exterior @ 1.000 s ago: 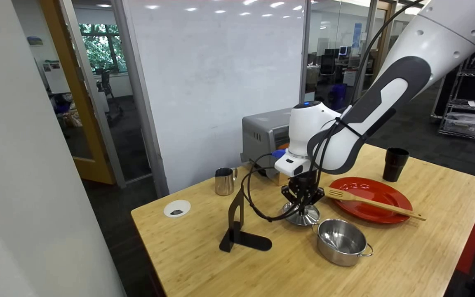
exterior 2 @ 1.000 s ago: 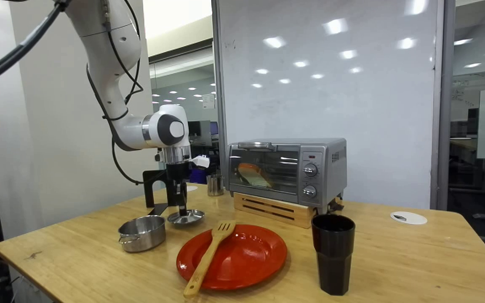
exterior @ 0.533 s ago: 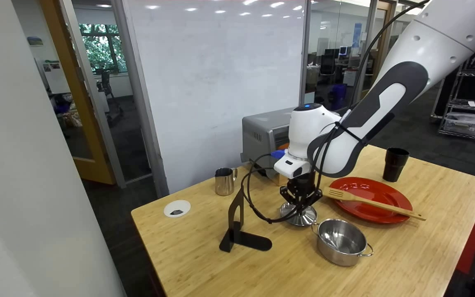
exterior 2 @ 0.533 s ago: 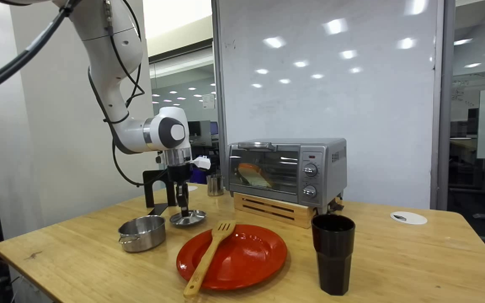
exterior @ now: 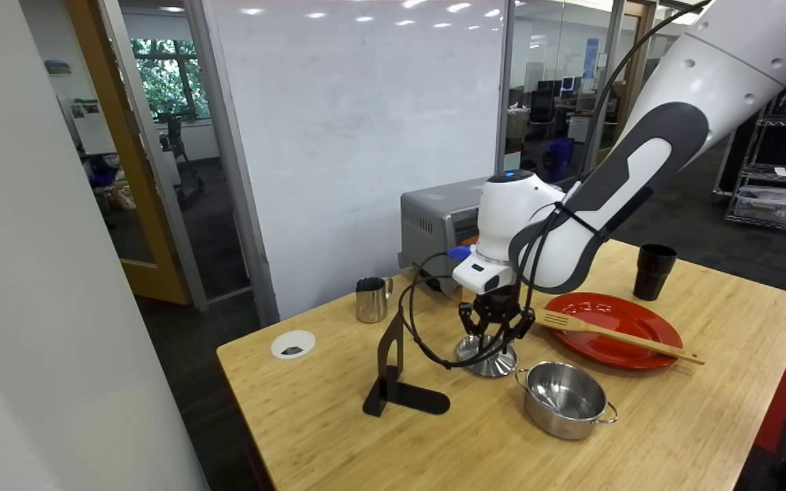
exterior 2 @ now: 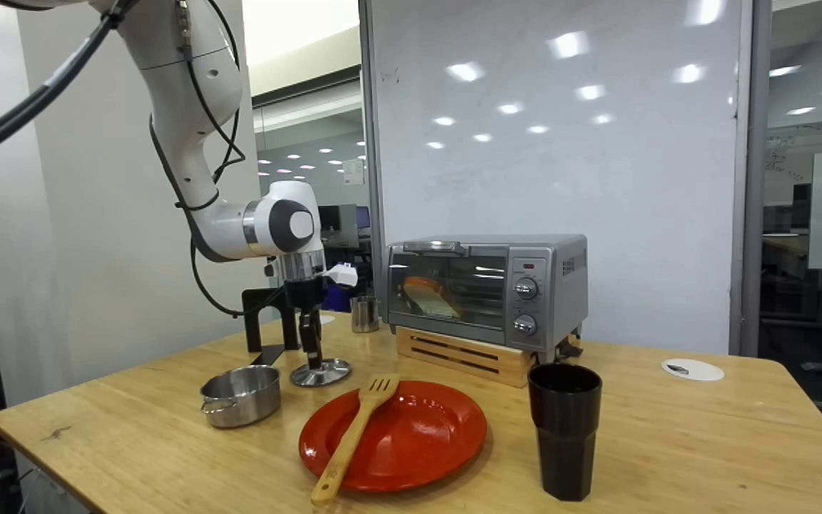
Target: Remove the silver lid from the silver pot
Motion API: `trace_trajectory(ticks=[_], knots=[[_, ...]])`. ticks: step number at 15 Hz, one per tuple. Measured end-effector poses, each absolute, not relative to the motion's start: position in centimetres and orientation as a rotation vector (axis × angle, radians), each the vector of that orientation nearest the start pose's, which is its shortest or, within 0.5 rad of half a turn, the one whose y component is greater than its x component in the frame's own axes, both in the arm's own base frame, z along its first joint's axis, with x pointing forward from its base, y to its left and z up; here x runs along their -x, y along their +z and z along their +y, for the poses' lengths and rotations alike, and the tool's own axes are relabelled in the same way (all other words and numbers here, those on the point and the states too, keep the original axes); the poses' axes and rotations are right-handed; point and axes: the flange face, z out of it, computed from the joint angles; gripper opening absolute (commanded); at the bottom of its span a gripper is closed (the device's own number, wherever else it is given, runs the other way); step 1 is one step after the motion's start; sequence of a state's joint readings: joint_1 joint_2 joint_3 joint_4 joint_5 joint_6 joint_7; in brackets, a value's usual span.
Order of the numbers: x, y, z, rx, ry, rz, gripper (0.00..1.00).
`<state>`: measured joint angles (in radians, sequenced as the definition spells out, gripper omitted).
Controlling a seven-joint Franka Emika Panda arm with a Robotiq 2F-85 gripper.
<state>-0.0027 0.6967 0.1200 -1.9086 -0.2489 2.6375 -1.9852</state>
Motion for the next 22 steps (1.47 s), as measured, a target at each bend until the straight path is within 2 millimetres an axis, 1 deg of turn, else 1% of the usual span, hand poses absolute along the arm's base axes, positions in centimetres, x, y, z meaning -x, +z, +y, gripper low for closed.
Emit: trace_trajectory(ticks=[3, 4, 7, 10, 13, 16, 18, 22], knots=[[-62.1, 13.6, 7.9, -1.267, -0.012, 2.797, 0.97], [-62.1, 13.9, 8.0, -1.268, -0.008, 2.791, 1.0], [-61.9, 15.6, 8.9, -1.264, 0.005, 2.774, 1.0], [-60.7, 18.4, 10.0, -1.258, 0.017, 2.754, 1.0], [-58.7, 21.5, 10.6, -1.256, 0.021, 2.734, 1.0], [-56.2, 24.3, 11.1, -1.243, 0.029, 2.722, 1.0], [-54.3, 26.0, 11.6, -1.251, 0.049, 2.718, 1.0], [-50.2, 29.0, 12.2, -1.329, 0.142, 2.706, 1.0]])
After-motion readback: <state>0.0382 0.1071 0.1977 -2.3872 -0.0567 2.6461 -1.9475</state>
